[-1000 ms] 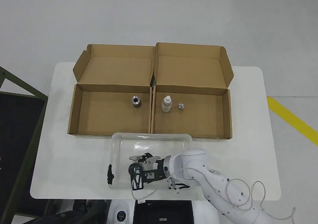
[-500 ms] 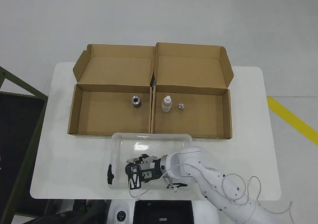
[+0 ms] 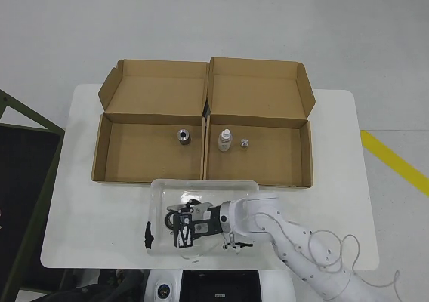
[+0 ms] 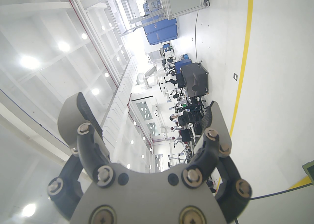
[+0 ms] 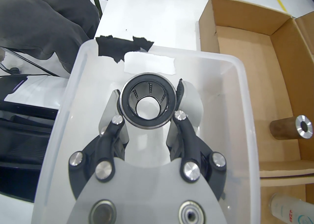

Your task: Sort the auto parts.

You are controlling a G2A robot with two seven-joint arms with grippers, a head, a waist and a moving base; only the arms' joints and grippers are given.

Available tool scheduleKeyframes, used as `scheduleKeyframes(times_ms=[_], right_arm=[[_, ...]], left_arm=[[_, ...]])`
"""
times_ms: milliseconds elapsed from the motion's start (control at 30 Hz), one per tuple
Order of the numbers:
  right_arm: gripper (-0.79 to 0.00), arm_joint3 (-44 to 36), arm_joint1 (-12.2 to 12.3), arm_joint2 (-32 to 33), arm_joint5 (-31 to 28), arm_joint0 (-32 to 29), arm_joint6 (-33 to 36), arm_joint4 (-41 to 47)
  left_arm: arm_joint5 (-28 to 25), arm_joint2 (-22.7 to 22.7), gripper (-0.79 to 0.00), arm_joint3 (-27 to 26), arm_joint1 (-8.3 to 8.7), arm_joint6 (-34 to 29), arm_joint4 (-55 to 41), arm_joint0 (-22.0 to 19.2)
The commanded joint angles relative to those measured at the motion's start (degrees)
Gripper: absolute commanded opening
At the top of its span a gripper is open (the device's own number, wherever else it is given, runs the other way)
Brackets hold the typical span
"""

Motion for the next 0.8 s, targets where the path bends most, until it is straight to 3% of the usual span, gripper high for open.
scheduleKeyframes(times_ms=[0, 767], right_arm=[[-0.785, -1.54, 0.24, 0.78, -0.09, -0.29, -0.16, 0.26], [-0.785, -7.24, 1.92, 7.44, 0.41, -0.69, -1.88, 7.12]], left_arm=[[0.0, 0.0, 0.0, 0.0, 0.0, 0.0, 0.0, 0.0], [0.0, 0.0, 0.0, 0.0, 0.0, 0.0, 0.0, 0.0]])
